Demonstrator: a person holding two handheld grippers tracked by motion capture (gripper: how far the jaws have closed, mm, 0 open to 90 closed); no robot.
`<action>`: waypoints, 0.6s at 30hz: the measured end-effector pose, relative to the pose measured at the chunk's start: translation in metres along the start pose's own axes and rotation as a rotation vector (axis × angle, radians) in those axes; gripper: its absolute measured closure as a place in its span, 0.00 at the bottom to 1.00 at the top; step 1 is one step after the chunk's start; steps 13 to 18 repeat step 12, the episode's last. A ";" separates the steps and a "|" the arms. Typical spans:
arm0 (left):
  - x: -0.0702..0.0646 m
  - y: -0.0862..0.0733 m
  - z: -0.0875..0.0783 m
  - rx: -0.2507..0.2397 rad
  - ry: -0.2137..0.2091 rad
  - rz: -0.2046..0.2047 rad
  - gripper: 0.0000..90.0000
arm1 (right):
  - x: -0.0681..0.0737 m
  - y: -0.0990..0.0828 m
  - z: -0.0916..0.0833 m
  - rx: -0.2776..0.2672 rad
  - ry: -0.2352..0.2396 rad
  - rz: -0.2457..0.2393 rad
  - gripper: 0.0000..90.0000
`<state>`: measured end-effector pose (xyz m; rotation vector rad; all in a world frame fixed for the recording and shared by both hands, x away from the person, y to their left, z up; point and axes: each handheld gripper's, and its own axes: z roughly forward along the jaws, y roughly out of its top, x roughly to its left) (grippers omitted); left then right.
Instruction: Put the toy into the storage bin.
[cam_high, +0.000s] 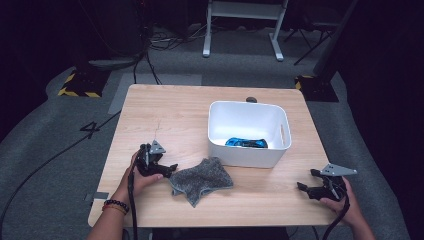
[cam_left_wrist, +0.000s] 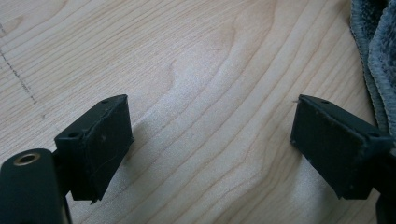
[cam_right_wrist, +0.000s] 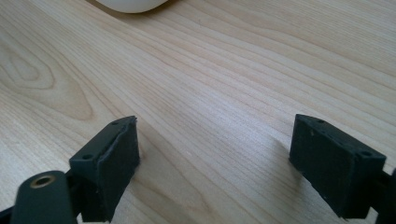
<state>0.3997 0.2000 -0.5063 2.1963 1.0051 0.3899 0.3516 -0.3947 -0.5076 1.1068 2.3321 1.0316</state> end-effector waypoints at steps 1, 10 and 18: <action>0.000 0.000 0.000 0.000 0.000 0.000 0.14 | 0.000 0.000 0.000 0.000 0.000 0.000 0.18; 0.000 0.000 0.000 0.000 -0.004 0.000 0.14 | 0.000 0.000 0.000 0.000 0.000 0.000 0.18; 0.000 0.000 0.000 0.000 -0.004 0.000 0.14 | 0.000 0.000 0.000 0.000 0.000 0.000 0.18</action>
